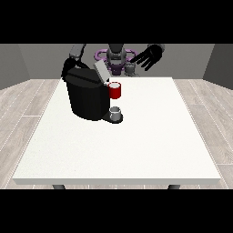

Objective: Insert the coffee pod into the coffee machine and close the lid

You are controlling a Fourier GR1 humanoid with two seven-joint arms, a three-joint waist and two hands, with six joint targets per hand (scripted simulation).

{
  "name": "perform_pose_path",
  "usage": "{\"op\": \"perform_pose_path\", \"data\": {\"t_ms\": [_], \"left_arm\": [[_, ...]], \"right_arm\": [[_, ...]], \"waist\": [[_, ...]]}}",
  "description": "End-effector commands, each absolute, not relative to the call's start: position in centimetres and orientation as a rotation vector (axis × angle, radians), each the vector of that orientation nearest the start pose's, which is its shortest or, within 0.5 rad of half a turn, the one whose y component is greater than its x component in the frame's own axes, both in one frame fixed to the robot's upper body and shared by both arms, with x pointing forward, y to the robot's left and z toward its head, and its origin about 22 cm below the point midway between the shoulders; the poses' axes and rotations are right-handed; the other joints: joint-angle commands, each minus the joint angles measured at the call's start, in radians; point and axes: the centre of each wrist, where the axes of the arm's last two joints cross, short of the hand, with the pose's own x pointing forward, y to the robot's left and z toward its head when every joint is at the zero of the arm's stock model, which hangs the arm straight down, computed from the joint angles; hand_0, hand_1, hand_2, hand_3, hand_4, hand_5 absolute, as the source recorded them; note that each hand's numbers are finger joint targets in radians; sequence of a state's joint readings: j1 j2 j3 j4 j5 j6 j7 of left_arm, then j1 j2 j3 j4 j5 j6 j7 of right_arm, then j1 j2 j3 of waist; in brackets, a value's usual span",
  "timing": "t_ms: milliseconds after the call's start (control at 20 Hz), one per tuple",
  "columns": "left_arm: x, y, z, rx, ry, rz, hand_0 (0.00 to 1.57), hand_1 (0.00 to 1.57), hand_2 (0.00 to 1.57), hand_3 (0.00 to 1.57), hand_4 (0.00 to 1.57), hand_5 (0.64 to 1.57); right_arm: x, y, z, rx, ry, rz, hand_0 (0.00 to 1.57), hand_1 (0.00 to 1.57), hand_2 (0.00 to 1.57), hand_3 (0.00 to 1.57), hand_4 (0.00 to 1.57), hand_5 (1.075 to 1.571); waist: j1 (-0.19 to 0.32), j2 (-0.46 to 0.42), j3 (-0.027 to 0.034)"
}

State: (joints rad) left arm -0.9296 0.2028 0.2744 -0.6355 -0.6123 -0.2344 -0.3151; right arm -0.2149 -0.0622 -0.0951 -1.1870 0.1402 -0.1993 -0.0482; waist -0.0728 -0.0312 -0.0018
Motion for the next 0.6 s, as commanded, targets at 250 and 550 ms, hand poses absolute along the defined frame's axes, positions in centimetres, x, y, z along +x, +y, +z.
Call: {"op": "perform_pose_path", "data": {"t_ms": [250,550], "left_arm": [[35.6,21.9,-6.4,-0.147,-1.441,-0.399,0.00,0.00,0.00,0.00,0.42,1.571],[35.1,22.0,-6.4,-0.168,-1.412,-0.395,0.00,0.00,0.00,0.00,0.39,1.571]], "right_arm": [[28.2,-25.1,-2.8,-0.183,-1.433,0.032,0.00,0.00,0.00,0.00,0.00,1.571],[30.6,-27.0,1.7,-0.179,-1.540,0.167,0.00,0.00,0.00,0.00,0.15,1.571]], "waist": [[0.154,-0.272,0.0011],[0.198,-0.272,0.0020]]}}
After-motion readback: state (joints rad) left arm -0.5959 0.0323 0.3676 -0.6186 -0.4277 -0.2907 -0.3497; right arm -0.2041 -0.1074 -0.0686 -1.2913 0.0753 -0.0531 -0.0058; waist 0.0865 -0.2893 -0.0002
